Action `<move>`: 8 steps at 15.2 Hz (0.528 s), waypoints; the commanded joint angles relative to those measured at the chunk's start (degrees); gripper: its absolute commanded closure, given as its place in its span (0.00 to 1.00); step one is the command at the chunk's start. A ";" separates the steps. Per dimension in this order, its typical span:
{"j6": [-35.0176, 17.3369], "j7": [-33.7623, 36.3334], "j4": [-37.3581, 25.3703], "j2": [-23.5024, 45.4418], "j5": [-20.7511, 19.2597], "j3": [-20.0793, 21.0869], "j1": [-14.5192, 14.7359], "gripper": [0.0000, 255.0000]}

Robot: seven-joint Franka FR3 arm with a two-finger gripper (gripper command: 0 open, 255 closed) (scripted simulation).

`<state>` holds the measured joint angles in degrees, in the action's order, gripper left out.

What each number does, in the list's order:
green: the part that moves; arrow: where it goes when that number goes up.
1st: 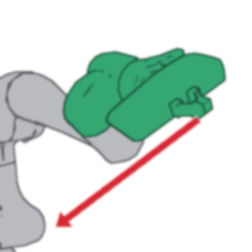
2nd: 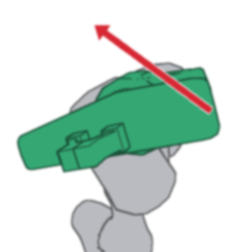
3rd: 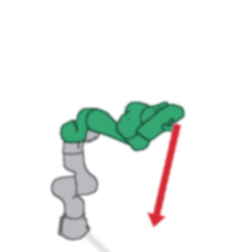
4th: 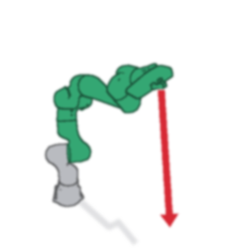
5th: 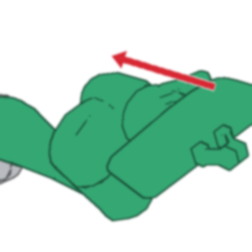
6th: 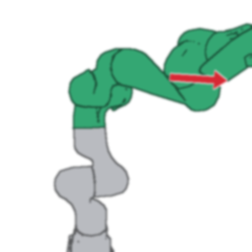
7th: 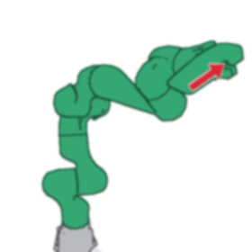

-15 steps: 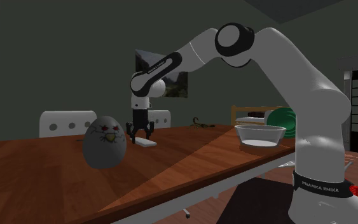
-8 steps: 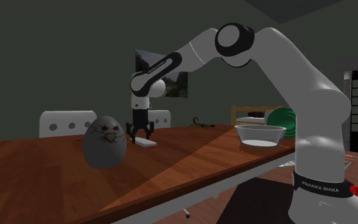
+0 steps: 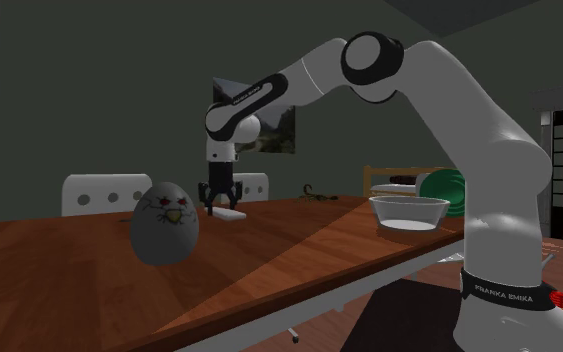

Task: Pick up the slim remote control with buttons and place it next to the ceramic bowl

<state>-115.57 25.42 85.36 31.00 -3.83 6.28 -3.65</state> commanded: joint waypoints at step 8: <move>5.96 -0.14 -3.89 -2.08 0.28 0.17 0.06 1.00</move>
<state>-110.43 25.29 82.18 29.04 -3.58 6.44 -3.61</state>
